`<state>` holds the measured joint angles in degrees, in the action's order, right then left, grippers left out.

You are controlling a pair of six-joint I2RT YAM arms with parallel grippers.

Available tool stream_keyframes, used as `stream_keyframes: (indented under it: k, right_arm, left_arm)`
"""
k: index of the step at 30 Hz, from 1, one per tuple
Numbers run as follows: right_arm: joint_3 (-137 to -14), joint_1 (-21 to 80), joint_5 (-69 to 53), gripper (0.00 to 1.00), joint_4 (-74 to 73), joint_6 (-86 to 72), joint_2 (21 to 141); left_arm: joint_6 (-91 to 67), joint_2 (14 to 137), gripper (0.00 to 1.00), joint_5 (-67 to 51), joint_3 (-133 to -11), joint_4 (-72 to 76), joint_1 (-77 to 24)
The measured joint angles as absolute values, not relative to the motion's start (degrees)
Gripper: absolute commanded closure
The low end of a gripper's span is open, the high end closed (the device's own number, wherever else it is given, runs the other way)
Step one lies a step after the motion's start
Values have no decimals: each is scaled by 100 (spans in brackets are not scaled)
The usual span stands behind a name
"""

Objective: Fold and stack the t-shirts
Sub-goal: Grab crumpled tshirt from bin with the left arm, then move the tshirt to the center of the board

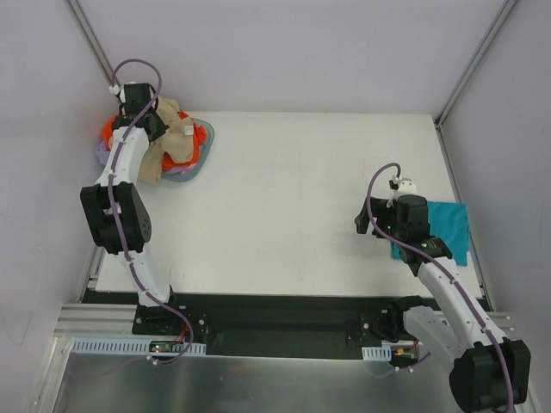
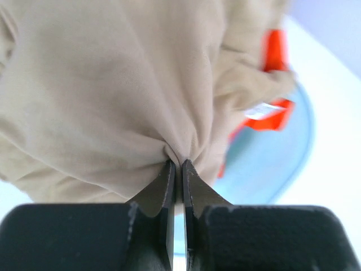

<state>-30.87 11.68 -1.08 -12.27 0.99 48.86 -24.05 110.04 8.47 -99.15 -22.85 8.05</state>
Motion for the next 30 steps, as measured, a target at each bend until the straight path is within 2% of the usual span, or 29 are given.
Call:
stream_keyframes:
  k: [16, 30]
  right_arm:
    - [-3083, 1168, -867, 3, -1177, 110, 3916]
    - [-3083, 1168, -1109, 3, -1420, 84, 2985]
  left_arm:
    - [-1813, 7518, 100, 615, -9699, -1660, -1096]
    - [-1870, 7083, 100, -939, -10248, -1649, -2915]
